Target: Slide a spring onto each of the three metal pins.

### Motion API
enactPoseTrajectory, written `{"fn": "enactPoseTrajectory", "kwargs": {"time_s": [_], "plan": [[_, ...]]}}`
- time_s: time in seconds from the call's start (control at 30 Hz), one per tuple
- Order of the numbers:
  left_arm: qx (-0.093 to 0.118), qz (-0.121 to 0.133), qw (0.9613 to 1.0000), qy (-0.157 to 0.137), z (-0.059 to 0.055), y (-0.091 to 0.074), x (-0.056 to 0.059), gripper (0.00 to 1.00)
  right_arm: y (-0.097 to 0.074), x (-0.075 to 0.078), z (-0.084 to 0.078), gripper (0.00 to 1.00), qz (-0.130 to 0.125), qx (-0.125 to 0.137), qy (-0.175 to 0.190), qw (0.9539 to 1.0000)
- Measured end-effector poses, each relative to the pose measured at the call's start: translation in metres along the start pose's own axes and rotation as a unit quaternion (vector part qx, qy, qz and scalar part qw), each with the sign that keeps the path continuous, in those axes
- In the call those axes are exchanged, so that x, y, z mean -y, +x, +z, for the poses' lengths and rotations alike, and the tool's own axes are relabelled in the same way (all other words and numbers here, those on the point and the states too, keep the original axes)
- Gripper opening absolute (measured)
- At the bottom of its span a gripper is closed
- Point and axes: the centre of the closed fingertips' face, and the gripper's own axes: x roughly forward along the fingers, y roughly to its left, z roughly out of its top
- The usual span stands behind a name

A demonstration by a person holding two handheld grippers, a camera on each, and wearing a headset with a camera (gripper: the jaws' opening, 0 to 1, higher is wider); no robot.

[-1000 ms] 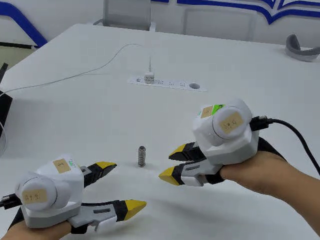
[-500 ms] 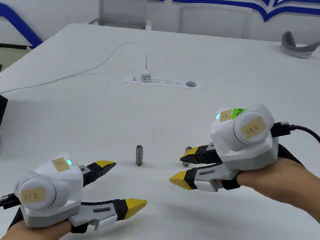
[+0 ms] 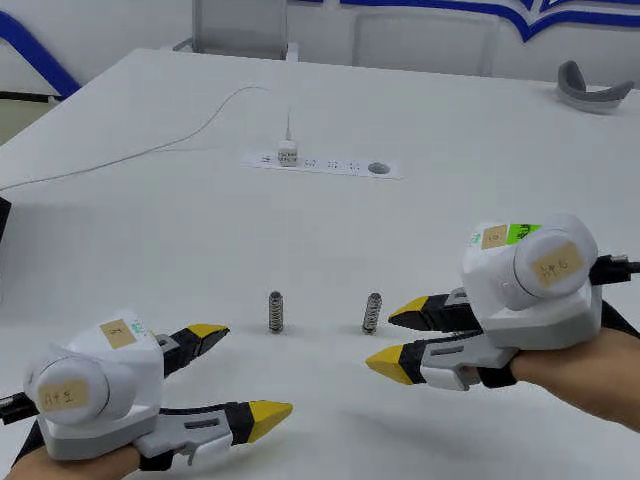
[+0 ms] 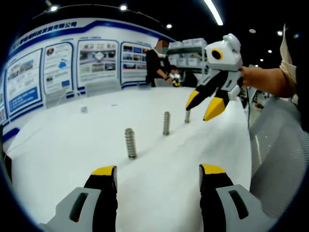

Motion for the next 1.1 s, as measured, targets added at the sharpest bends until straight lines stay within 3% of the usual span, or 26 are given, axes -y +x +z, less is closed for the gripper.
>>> {"fn": "enactPoseTrajectory", "kwargs": {"time_s": [0.3,1.1], "plan": [[0.0,-0.001,1.0,-0.001,0.001,0.0,0.0,0.7,-0.01,0.003,-0.006,0.34,-0.01,0.006,0.011,0.9999],[0.0,-0.007,1.0,0.003,0.004,0.002,0.005,0.71,-0.056,0.04,-0.04,0.39,-0.075,0.022,0.048,0.9957]]}}
